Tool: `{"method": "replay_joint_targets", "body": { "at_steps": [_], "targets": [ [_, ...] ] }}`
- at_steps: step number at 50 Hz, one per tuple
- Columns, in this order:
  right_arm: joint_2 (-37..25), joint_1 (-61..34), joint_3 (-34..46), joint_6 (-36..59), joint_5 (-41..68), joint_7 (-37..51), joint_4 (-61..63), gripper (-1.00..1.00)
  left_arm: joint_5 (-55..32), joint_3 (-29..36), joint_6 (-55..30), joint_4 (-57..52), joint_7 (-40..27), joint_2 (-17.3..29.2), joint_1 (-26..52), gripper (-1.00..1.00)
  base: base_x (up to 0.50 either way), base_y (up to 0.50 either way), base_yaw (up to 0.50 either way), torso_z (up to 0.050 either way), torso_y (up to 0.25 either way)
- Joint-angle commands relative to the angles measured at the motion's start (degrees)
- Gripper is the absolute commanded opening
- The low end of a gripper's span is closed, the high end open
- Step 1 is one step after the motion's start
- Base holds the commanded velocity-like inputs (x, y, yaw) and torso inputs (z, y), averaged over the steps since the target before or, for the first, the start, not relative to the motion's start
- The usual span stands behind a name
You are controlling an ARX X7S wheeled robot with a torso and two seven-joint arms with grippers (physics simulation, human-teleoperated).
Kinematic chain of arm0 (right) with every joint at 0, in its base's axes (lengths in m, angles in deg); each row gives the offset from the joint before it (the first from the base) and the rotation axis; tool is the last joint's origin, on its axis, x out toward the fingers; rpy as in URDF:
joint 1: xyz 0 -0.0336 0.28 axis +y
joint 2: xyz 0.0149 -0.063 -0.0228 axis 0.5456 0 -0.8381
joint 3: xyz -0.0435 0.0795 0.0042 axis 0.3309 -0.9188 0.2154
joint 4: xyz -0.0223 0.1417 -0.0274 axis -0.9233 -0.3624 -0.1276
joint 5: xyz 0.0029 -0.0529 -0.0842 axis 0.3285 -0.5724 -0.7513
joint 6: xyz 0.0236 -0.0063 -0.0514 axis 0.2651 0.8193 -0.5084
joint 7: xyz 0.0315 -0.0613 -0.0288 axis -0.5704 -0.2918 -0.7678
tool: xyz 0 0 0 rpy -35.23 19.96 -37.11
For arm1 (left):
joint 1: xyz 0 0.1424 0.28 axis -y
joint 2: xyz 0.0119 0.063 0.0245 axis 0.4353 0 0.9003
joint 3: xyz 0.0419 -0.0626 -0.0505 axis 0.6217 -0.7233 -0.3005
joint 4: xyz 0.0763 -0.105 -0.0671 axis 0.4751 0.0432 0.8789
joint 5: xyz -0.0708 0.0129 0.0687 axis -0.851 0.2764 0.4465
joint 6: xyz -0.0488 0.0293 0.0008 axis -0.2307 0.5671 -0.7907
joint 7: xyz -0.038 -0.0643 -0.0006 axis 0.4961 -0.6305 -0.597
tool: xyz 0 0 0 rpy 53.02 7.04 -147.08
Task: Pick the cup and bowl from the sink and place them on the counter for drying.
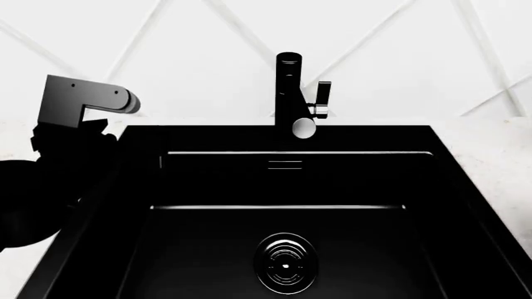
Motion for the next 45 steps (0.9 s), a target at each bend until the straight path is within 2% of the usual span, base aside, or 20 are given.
{"method": "replay_joint_targets", "body": {
  "at_steps": [1, 20, 23, 27, 30, 34, 45],
  "targets": [
    [-0.7, 5.4, -2.0, -4.8, 3.2, 4.0, -1.4, 1.0, -0.4, 0.0, -0.1, -0.4, -0.9, 0.0, -0.4, 1.0, 0.0, 0.0, 0.0, 0.0, 0.0],
    [-1.7, 2.9, -2.0, -6.8, -0.3, 5.3, -0.1, 1.0, 0.1, 0.7, 0.2, 0.4, 0.2, 0.0, 0.1, 1.0, 0.0, 0.0, 0.0, 0.0, 0.0],
    [-1.0, 2.0, -2.1, -7.1, -0.7, 4.5, -0.4, 1.0, 0.6, 1.4, 0.2, 0.7, -0.2, -1.0, 0.5, 1.0, 0.0, 0.0, 0.0, 0.0, 0.0],
    [-0.2, 1.4, -2.2, -5.5, 0.9, 2.3, 0.1, 1.0, 0.1, 0.9, 0.2, 0.6, 1.0, 0.4, 0.4, 1.0, 0.0, 0.0, 0.0, 0.0, 0.0],
    [0.0, 0.4, -1.3, -3.5, 0.7, 0.6, 1.2, 1.0, 0.9, 1.8, 0.1, 1.4, 0.5, -1.1, 1.4, 1.0, 0.0, 0.0, 0.0, 0.0, 0.0],
    [-0.3, -3.2, 1.5, -0.6, -1.8, -3.0, 4.4, 1.0, 0.3, 1.5, -0.2, 0.8, 0.2, -0.5, 1.5, 1.0, 0.0, 0.0, 0.0, 0.0, 0.0],
    [1.3, -12.7, 2.7, 3.7, -4.4, -6.8, 9.0, 1.0, 0.7, 1.7, 0.5, 0.8, 0.4, -0.8, 0.9, 1.0, 0.0, 0.0, 0.0, 0.0, 0.0]
  ]
}}
